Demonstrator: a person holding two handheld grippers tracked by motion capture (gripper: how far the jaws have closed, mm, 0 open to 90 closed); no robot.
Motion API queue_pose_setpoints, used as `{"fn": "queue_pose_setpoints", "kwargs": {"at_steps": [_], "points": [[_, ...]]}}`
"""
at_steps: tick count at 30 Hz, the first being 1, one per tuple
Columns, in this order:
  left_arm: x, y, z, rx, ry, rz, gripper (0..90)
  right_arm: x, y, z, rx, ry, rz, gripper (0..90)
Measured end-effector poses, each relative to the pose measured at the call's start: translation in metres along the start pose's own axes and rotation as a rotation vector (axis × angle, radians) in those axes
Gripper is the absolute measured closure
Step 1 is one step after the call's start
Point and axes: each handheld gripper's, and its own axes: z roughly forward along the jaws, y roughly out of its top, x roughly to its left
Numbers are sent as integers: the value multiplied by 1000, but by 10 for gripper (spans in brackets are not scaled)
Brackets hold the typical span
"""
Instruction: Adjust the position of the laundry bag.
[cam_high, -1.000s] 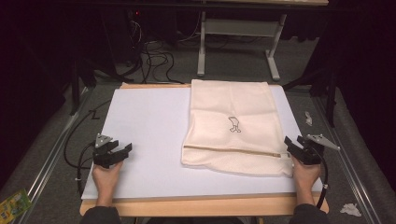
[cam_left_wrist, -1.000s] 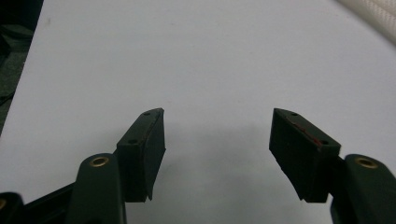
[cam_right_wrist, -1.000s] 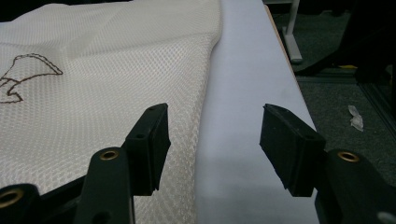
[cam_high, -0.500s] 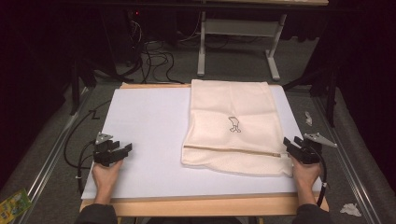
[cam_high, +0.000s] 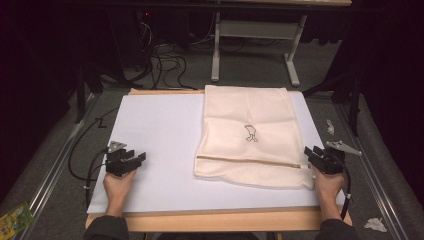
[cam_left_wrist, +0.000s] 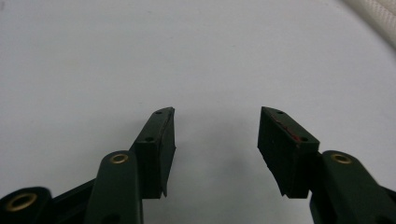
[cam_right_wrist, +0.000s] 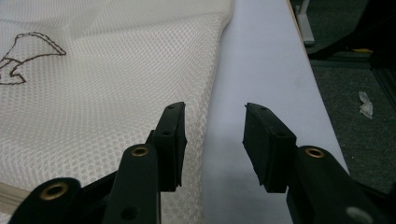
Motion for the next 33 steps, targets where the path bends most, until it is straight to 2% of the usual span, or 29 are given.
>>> {"fn": "queue_pose_setpoints", "kwargs": {"at_steps": [2,6,11,12,18,21,22,24,30,33], "points": [[-1,1,0,-6,-10,-6,464,1,1,-1,16,17,2,609],[-5,4,0,-24,-37,-20,449,2,2,-4,12,43,-16,608],[-15,12,0,-34,-71,-8,430,7,5,-9,-7,52,-46,589],[-20,17,0,-38,-84,1,423,9,6,-10,-9,58,-48,587],[-33,28,1,-35,-108,27,385,12,10,-11,9,73,-38,597],[-40,34,3,-37,-134,22,373,14,13,-12,20,81,-26,606],[-43,36,4,-32,-139,22,370,15,14,-13,23,81,-39,607],[-49,39,7,-16,-142,43,366,17,16,-13,27,84,-44,605],[-70,47,12,1,-186,82,361,20,20,-8,91,79,-55,589],[-81,52,17,24,-201,104,361,21,21,-7,102,72,-58,578]]}}
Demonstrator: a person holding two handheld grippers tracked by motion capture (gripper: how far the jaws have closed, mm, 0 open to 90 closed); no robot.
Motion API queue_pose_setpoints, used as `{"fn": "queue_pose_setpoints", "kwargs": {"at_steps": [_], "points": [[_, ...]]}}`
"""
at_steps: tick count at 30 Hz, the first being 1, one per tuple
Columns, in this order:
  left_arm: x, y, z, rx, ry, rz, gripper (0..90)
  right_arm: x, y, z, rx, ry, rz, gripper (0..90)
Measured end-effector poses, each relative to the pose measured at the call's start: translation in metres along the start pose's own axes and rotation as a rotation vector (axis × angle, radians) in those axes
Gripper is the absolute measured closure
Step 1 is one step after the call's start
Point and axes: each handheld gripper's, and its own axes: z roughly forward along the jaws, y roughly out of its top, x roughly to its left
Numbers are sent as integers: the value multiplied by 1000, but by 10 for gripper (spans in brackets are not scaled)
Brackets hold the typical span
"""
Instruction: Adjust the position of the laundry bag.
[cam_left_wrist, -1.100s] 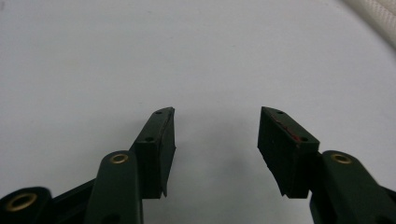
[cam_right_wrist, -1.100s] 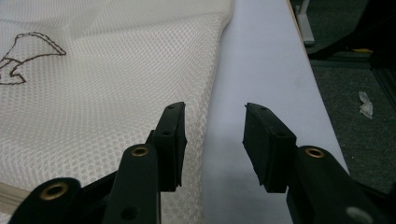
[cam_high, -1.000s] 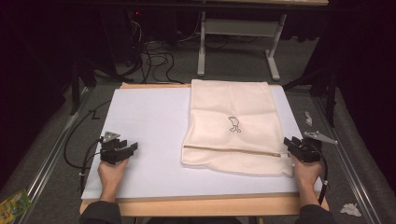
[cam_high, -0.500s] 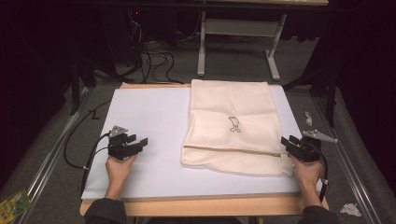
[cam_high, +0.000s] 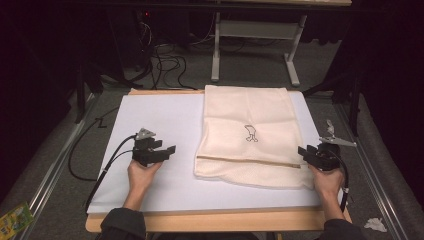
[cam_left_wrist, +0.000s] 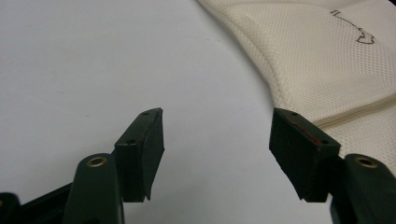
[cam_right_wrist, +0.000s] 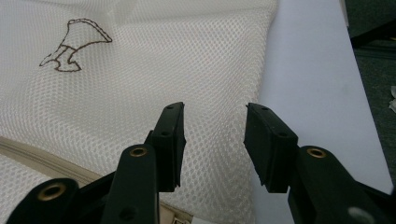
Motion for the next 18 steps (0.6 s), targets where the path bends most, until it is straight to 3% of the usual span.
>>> {"fn": "queue_pose_setpoints", "kwargs": {"at_steps": [4,8,14,18], "points": [[-9,6,9,34,1,25,379,-1,3,3,39,-18,12,546],[-18,9,16,37,-26,27,375,-1,3,6,72,-29,6,526],[-39,15,38,94,-62,48,371,-2,2,9,96,-27,20,508],[-45,18,50,109,-83,30,375,-1,2,11,112,-20,16,513]]}}
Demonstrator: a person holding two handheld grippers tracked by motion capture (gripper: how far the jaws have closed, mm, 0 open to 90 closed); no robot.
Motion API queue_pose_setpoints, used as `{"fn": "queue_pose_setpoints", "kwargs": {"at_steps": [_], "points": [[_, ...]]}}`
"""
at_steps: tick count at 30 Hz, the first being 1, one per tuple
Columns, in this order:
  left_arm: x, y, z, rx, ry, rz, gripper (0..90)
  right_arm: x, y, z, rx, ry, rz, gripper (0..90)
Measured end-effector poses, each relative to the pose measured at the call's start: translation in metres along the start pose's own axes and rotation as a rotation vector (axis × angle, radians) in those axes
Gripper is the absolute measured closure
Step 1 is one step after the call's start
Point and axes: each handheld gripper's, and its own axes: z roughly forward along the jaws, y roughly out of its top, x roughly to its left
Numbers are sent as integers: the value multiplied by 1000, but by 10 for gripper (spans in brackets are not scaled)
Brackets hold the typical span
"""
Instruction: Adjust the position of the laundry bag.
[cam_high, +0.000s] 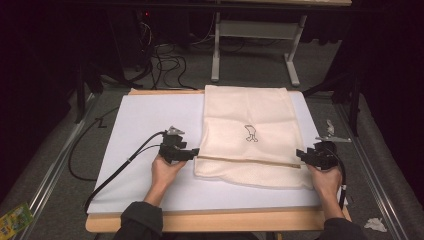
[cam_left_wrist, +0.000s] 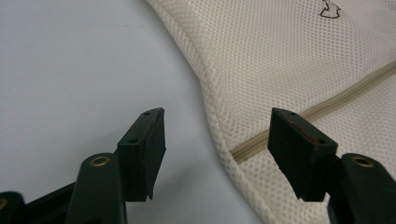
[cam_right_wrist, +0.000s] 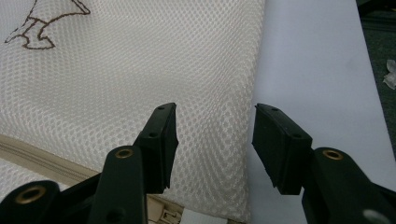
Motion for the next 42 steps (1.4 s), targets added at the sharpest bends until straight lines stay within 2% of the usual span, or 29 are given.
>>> {"fn": "queue_pose_setpoints", "kwargs": {"at_steps": [8,14,19,26,27,28,29,30,31,32,33,36,42], "points": [[-2,0,20,30,-9,-35,389,-2,0,1,26,5,8,529],[-7,1,30,36,-31,-36,432,-2,2,7,50,0,4,553],[-9,2,38,55,-28,-39,488,0,5,11,66,-20,-11,572],[-10,1,39,57,-26,-24,623,2,9,14,92,-26,-20,636],[-10,1,39,57,-24,-17,646,2,9,14,97,-23,-20,660],[-10,1,40,59,-24,-13,699,2,9,15,109,-25,-31,722],[-10,1,40,59,-24,-13,726,2,9,15,109,-25,-31,722],[-10,1,40,67,-25,-10,754,2,9,16,113,-25,-40,796],[-10,1,40,67,-25,-10,785,2,9,16,113,-25,-40,796],[-10,1,39,65,-25,-2,785,2,9,16,115,-24,-47,835],[-12,1,38,52,-11,23,839,2,9,15,106,-25,-61,872],[-13,1,37,42,-3,28,868,4,8,14,98,-25,-83,890],[-11,4,31,41,5,46,878,4,9,11,82,-6,-80,896]]}}
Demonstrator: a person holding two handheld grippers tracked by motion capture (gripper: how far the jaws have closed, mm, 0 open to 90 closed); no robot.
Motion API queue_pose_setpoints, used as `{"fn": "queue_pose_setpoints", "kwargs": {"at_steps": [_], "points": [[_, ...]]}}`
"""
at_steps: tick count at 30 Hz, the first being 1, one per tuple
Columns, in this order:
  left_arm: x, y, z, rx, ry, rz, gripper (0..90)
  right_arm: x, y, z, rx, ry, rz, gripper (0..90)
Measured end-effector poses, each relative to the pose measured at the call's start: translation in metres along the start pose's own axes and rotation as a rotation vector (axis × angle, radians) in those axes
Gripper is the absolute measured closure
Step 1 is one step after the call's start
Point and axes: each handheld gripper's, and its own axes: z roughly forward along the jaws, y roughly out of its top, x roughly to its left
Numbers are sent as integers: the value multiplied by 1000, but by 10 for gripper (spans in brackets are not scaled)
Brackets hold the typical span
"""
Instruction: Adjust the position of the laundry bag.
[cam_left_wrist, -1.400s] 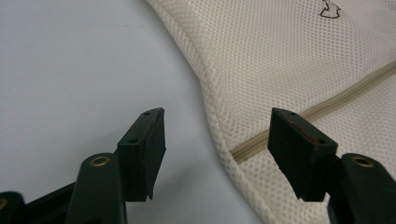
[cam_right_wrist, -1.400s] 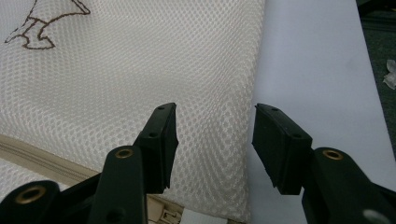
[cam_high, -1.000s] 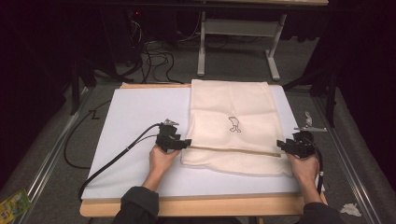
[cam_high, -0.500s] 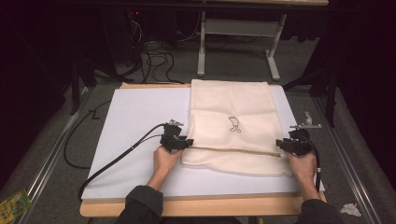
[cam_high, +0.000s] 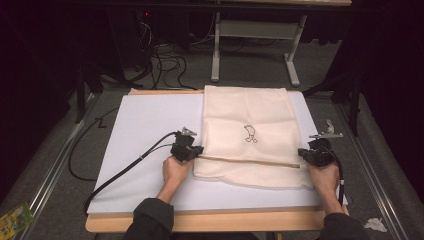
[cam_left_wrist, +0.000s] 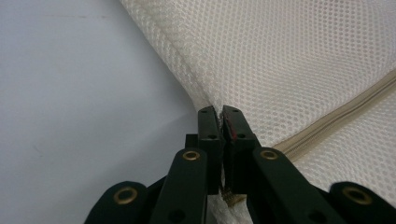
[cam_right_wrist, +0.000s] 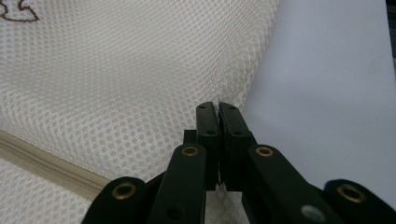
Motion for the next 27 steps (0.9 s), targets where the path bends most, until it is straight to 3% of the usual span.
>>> {"fn": "queue_pose_setpoints", "kwargs": {"at_steps": [17,27], "points": [[15,-1,-30,-35,33,2,880,19,5,2,-36,66,-36,900],[29,-7,-50,-59,42,-26,879,37,12,-1,-62,106,-89,900]]}}
